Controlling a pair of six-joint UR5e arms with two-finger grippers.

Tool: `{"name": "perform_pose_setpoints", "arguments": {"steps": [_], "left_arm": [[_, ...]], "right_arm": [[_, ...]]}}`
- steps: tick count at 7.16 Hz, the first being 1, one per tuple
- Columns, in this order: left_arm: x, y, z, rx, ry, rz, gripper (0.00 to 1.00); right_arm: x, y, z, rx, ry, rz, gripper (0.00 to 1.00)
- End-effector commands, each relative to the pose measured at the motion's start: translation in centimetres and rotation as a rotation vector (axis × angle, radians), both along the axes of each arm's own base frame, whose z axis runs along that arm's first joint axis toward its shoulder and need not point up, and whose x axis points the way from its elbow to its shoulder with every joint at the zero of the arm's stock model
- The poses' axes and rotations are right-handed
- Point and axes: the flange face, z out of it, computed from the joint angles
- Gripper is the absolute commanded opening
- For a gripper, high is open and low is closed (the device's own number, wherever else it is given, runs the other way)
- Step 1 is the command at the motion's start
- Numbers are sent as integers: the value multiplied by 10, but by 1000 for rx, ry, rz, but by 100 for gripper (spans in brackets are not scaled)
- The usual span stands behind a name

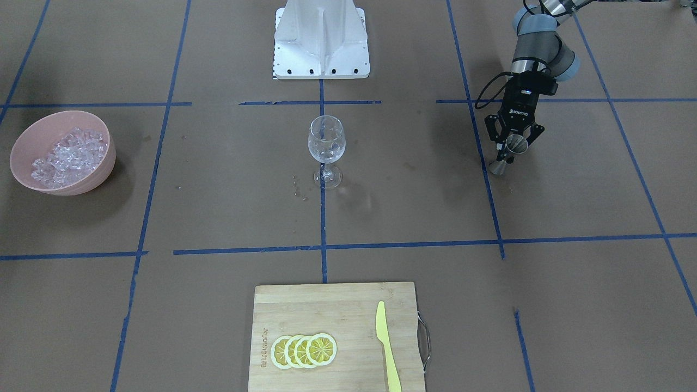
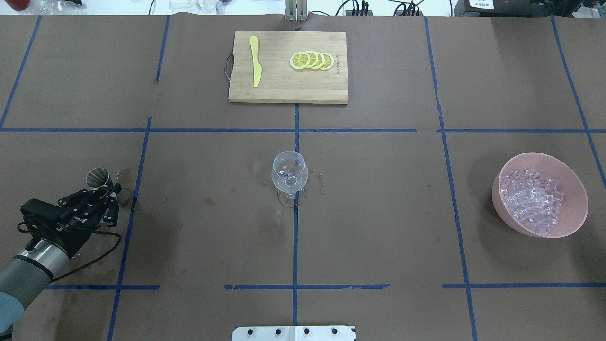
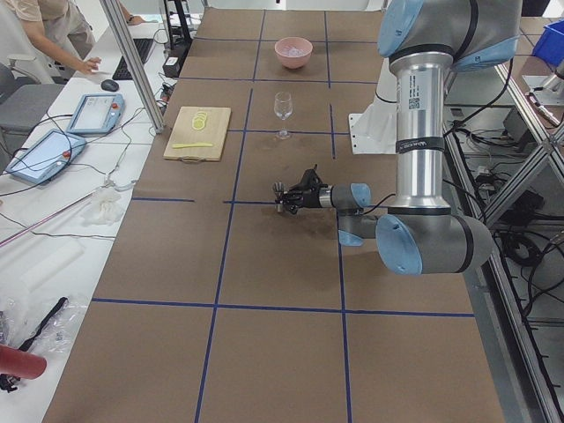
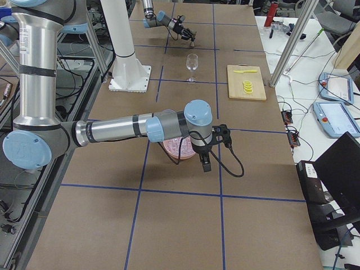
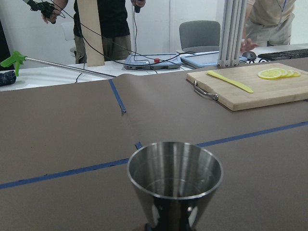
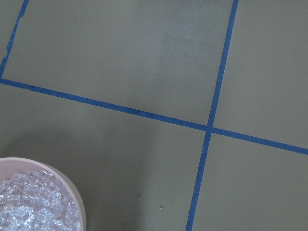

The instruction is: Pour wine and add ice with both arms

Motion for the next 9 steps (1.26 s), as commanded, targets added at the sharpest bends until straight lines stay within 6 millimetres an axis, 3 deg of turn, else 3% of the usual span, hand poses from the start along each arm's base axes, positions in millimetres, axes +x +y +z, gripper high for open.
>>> {"name": "perform_pose_setpoints", "arguments": {"steps": [1, 2, 3, 5, 7, 9], "left_arm": [[3, 4, 1, -1, -3, 11, 17], [4, 4, 5, -2, -10, 11, 26], [8, 4, 5, -1, -9, 11, 65], [8, 3, 3, 1, 4, 7, 99], [4, 3, -3, 9, 31, -1, 99], [-18, -2, -10, 46, 112, -139, 99]], "right_arm": [[0, 0, 0, 0, 0, 0, 100], [0, 0, 0, 0, 0, 0, 100], [0, 0, 0, 0, 0, 0, 100], [0, 0, -1, 1, 0, 0, 100], [0, 0, -1, 1, 0, 0, 100], [0, 0, -1, 1, 0, 0, 100]]}}
